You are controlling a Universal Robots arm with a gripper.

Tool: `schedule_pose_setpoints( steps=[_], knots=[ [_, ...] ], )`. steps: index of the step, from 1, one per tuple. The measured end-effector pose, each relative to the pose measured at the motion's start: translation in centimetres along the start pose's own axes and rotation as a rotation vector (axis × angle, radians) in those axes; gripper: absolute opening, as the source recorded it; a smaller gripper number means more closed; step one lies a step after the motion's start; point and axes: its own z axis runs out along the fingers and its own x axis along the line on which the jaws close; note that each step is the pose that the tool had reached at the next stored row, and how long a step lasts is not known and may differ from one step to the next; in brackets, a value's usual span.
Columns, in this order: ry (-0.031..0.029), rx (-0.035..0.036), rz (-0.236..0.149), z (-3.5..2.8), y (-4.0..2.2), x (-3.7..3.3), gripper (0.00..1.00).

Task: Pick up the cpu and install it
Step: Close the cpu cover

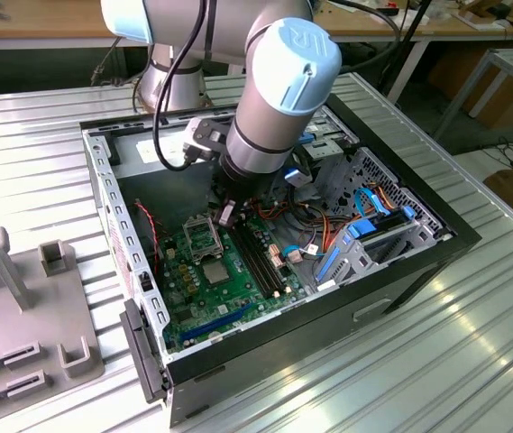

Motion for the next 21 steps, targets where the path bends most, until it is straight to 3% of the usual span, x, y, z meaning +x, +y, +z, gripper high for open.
schedule_pose_setpoints(
  steps=[6,10,15,21],
  knots=[
    [-0.0015,-0.0009,0.0,-0.01,0.22,0.21,0.11],
    [0.0028,0.0031,0.0,-0.2,0.25,0.18,0.11],
    [0.0091,0.0087,0.0,-0.48,0.29,0.13,0.11],
    [0.0249,0.0228,0.0,-0.75,0.33,0.1,0.11]
  ],
)
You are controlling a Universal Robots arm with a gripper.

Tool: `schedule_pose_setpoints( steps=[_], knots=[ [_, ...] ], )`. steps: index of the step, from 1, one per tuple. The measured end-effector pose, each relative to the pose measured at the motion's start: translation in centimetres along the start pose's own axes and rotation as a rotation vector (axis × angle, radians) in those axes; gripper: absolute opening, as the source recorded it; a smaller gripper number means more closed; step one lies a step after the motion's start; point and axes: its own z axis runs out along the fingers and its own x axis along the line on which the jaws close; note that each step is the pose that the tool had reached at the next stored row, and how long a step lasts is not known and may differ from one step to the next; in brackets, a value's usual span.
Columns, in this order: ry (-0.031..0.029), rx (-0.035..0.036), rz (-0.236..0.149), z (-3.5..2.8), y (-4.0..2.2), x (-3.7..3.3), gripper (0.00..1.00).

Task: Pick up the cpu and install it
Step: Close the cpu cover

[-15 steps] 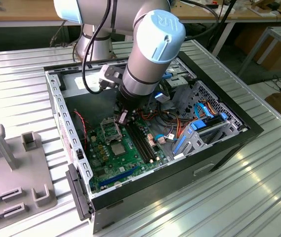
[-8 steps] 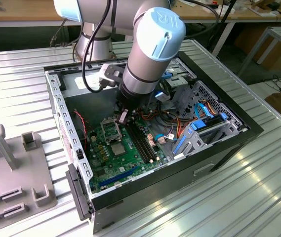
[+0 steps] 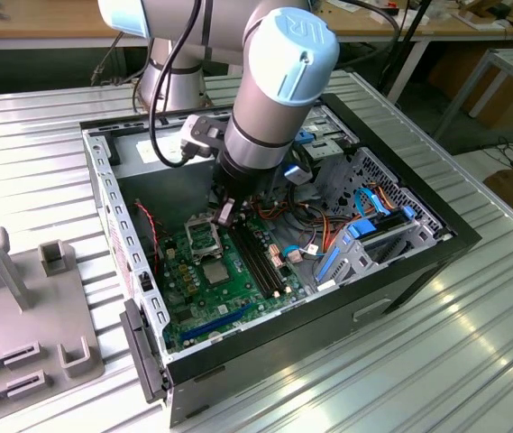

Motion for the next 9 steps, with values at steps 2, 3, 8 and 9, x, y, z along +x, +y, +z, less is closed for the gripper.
schedule_pose_setpoints(
  steps=[2,3,8,9],
  knots=[
    [0.0027,0.0024,0.0,-0.13,0.01,-0.02,0.11],
    [0.0034,0.0031,0.0,-0.21,0.03,-0.03,0.11],
    [0.0054,0.0049,0.0,-0.69,0.09,-0.1,0.11],
    [0.0057,0.0052,0.0,-0.77,0.09,-0.11,0.11]
  ],
)
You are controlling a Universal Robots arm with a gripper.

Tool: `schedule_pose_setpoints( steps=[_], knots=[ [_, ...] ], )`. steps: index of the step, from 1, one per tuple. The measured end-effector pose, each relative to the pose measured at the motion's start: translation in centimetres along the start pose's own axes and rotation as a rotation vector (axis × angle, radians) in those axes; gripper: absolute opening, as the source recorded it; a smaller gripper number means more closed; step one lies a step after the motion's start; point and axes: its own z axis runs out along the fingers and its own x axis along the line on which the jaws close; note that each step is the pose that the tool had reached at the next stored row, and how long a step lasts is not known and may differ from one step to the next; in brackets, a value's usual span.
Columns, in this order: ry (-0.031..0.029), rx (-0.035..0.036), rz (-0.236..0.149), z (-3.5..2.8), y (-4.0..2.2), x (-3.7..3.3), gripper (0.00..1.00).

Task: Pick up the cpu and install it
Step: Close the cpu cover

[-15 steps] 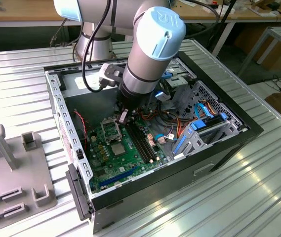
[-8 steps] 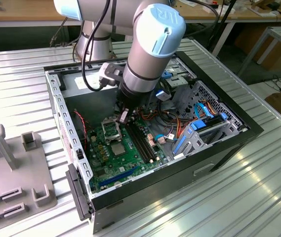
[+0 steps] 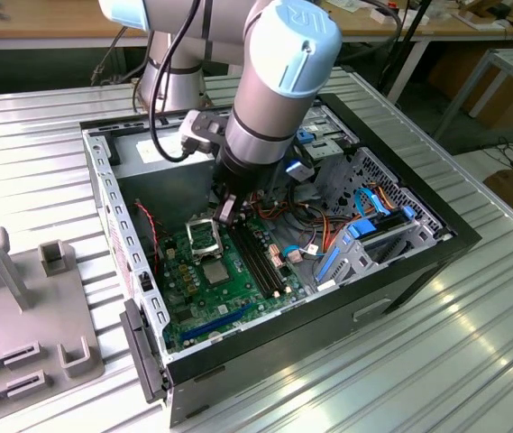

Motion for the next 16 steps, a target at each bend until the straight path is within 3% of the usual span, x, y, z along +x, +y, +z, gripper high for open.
schedule_pose_setpoints(
  steps=[8,16],
  knots=[
    [0.0048,0.0043,0.0,-0.34,0.04,-0.04,0.11],
    [0.0165,0.0148,0.0,-0.64,0.07,-0.09,0.11]
  ],
)
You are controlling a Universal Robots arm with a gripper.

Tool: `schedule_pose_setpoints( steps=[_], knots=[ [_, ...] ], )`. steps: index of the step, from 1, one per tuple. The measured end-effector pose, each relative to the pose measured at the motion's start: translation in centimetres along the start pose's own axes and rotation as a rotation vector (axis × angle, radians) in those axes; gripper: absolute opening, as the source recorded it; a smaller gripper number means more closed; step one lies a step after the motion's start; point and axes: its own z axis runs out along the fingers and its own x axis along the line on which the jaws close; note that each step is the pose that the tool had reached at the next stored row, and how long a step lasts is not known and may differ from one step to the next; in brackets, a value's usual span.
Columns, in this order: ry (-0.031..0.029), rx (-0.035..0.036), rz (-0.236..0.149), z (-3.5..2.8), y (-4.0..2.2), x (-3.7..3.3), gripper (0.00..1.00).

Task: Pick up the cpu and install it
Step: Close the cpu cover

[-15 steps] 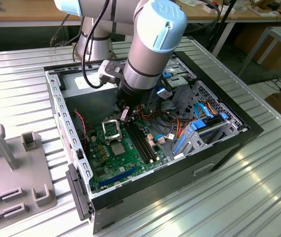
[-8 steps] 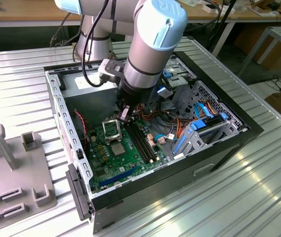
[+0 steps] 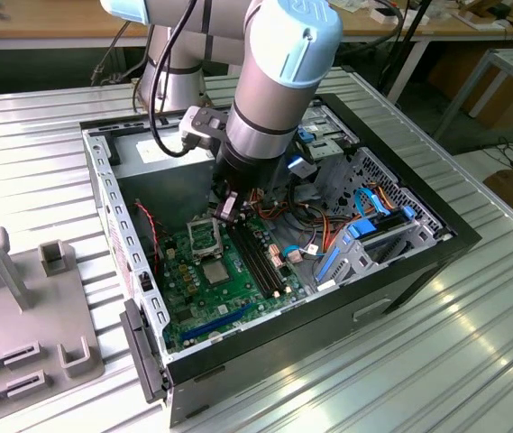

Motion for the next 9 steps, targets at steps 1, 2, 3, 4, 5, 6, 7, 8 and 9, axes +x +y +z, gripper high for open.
schedule_pose_setpoints(
  steps=[1,2,3,4,5,6,7,8,9],
  knots=[
    [0.0011,0.0011,0.0,-0.04,0.01,0.0,0.11],
    [0.0027,0.0023,0.0,-0.07,0.01,-0.01,0.11],
    [0.0052,0.0047,0.0,-0.11,0.02,-0.01,0.11],
    [0.0071,0.0064,0.0,-0.14,0.02,-0.02,0.11],
    [0.0097,0.0087,0.0,-0.2,0.02,-0.02,0.11],
    [0.0117,0.0104,0.0,-0.24,0.03,-0.02,0.11],
    [0.0154,0.0138,0.0,-0.3,0.03,-0.04,0.11],
    [0.0193,0.0172,0.0,-0.38,0.04,-0.04,0.11],
    [0.0219,0.0195,0.0,-0.43,0.04,-0.05,0.11]
  ],
)
